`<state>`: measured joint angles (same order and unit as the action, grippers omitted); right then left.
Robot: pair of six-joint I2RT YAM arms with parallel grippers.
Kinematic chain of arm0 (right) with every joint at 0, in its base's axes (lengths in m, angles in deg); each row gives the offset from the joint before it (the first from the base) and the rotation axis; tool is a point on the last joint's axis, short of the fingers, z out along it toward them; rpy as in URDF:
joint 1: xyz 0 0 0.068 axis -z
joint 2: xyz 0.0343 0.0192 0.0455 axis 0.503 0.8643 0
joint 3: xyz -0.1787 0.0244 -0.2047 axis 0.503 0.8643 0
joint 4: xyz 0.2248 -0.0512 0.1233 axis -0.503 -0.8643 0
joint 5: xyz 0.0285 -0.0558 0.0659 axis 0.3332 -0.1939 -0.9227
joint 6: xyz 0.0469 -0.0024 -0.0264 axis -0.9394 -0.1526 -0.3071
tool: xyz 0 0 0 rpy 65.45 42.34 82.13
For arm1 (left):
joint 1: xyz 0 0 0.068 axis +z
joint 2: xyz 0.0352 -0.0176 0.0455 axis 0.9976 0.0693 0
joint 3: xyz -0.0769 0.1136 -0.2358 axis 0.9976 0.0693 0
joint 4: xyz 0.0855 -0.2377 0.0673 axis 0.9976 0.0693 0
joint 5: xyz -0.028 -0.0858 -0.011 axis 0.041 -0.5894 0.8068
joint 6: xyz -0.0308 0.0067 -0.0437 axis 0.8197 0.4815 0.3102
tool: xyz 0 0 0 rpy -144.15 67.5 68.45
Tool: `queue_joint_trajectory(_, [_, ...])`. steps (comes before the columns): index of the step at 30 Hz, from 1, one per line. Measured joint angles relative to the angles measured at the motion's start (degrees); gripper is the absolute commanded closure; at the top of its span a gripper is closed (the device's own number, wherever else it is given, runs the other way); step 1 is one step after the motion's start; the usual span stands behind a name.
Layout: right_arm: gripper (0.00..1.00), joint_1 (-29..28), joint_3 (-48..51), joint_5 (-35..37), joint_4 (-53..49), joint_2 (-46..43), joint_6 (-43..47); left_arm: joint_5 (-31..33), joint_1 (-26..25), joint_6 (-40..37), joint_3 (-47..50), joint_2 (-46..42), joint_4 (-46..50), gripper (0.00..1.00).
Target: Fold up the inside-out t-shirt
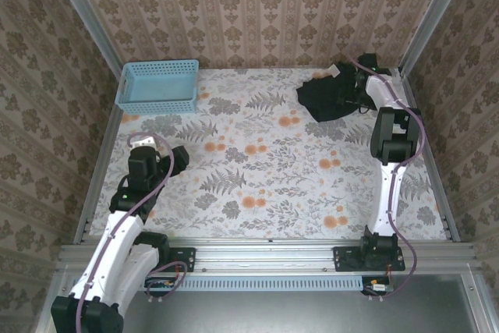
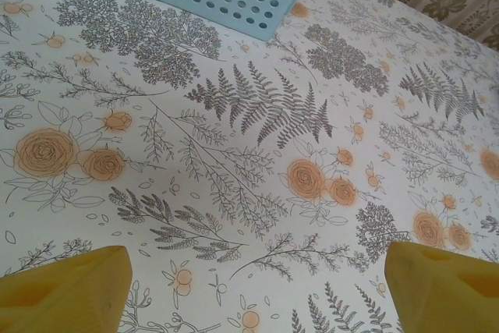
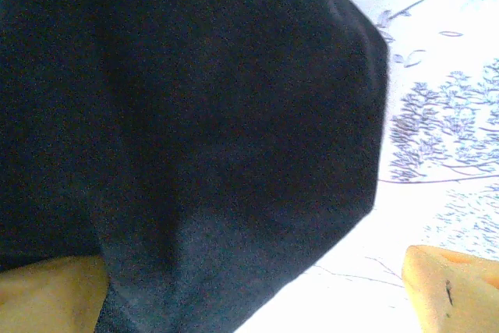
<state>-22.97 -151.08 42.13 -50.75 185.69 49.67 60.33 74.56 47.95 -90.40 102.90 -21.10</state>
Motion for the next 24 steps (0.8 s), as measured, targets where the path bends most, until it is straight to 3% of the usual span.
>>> queue_joint_trajectory(12, [0.02,-0.4,17.3,-1.6,6.6,-18.6,-4.1,4.6,0.5,-1.0,-3.2,8.2,0.8,0.0])
queue_joint_trajectory(21, [0.06,-4.7,31.2,-4.9,16.2,-31.2,-5.7,18.8,1.8,-1.9,-3.3,11.6,-3.7,0.0])
queue_joint_trajectory(24, [0.0,-5.3,41.6,-5.2,23.4,-38.1,-7.4,23.5,1.9,-5.1,-1.4,13.8,-9.6,0.0])
